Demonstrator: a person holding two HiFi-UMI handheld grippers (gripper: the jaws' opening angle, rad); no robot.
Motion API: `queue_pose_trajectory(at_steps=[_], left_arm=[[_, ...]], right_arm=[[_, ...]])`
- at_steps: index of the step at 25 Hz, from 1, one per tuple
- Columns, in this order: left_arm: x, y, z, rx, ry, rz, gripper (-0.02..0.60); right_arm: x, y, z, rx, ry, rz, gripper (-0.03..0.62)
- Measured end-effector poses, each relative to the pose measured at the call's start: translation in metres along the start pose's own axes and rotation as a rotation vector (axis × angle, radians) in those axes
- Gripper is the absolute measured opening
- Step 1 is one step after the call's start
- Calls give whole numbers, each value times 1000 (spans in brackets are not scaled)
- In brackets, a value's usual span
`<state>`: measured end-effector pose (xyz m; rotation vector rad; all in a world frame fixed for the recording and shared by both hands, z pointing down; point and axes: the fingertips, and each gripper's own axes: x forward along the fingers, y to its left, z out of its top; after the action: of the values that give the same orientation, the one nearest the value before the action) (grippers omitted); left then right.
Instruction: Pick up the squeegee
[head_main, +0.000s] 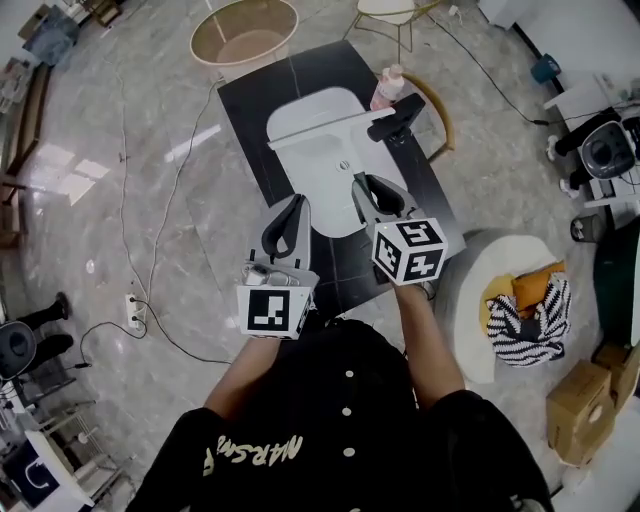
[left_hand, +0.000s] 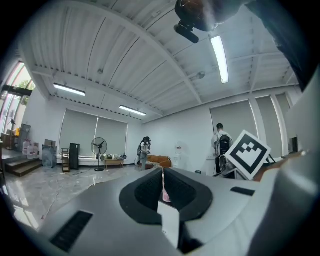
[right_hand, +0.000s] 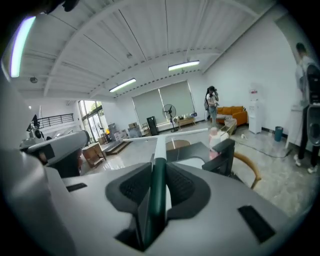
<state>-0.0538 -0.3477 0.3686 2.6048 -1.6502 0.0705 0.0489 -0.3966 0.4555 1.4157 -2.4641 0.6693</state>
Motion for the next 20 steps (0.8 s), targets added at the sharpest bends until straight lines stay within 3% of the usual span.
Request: queue_pose_trajectory(at_steps=[8, 20], left_arm=[[16, 5, 45, 12, -98, -12, 18], [28, -11, 78, 38, -158, -46, 18]], right_arm=[[-53, 1, 79, -125, -272, -103, 86], [-109, -1, 132, -203, -452, -196, 86]])
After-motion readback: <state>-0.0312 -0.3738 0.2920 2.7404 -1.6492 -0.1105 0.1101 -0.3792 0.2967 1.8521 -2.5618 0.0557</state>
